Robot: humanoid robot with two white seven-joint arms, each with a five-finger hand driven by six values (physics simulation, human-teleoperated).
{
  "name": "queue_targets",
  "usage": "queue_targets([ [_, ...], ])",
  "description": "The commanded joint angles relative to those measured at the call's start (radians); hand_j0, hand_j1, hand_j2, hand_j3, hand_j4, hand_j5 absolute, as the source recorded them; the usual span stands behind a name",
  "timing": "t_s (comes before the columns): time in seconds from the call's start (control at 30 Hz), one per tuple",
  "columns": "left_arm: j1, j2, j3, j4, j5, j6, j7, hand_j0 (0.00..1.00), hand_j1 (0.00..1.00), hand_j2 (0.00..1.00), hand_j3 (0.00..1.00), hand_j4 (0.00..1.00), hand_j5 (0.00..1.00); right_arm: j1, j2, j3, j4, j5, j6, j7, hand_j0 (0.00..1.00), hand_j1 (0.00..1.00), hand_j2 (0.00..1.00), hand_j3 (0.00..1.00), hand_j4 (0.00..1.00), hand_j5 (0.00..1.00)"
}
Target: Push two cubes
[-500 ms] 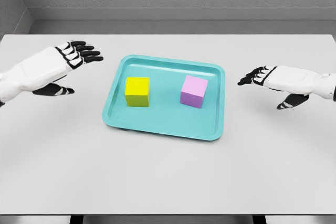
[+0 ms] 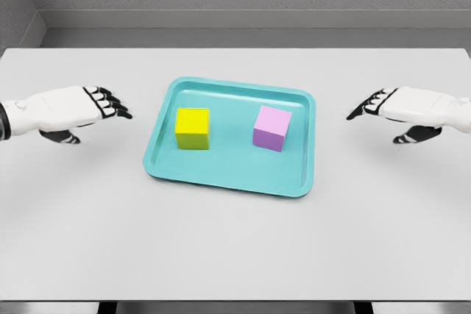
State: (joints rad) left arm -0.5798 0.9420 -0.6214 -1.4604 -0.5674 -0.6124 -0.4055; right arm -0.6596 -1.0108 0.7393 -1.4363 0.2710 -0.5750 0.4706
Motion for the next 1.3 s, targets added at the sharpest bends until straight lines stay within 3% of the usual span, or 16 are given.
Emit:
queue_targets([
  [0.0,-0.002,-0.029,0.005,0.052,-0.012,0.002,-0.036,0.75,0.75,0.75,0.75,0.75,0.75,0.0,0.031,0.0,0.002,0.022,-0.003,0.091,0.22,0.22,0.22,0.22,0.22,0.22],
  [0.03,-0.018,-0.064,0.003,0.069,-0.014,0.002,-0.038,0.75,0.75,0.75,0.75,0.75,0.75,-0.003,0.047,0.0,-0.001,0.022,-0.003,0.128,0.15,0.15,0.15,0.15,0.15,0.15],
  [0.13,-0.02,-0.129,0.003,0.091,-0.048,0.002,-0.039,0.73,0.73,0.73,0.73,0.73,0.73,-0.029,0.11,0.0,0.004,0.027,-0.005,0.14,0.13,0.13,0.13,0.13,0.13,0.13],
  [0.23,-0.032,-0.169,0.002,0.087,-0.048,0.002,-0.041,0.74,0.74,0.74,0.74,0.74,0.74,-0.048,0.173,0.002,0.004,0.099,-0.002,0.14,0.13,0.13,0.13,0.13,0.13,0.13],
  [0.3,-0.032,-0.186,0.0,0.094,-0.065,0.002,-0.041,0.73,0.73,0.73,0.73,0.73,0.73,-0.048,0.173,0.002,0.005,0.102,-0.002,0.14,0.13,0.13,0.13,0.13,0.13,0.13],
  [0.43,-0.061,-0.216,0.002,0.201,-0.063,0.002,-0.036,0.72,0.72,0.72,0.72,0.72,0.72,-0.052,0.193,0.002,0.005,0.14,-0.002,0.14,0.13,0.13,0.13,0.13,0.13,0.13],
  [0.8,-0.075,-0.275,0.019,0.201,-0.065,0.002,-0.038,0.72,0.72,0.72,0.72,0.72,0.72,-0.104,0.271,0.031,0.027,0.201,0.0,0.14,0.13,0.13,0.13,0.13,0.13,0.13],
  [1.27,-0.075,-0.331,0.017,0.265,-0.066,0.002,-0.039,0.72,0.72,0.72,0.72,0.72,0.72,-0.138,0.299,0.091,0.027,0.201,0.0,0.14,0.13,0.13,0.13,0.13,0.13,0.13],
])
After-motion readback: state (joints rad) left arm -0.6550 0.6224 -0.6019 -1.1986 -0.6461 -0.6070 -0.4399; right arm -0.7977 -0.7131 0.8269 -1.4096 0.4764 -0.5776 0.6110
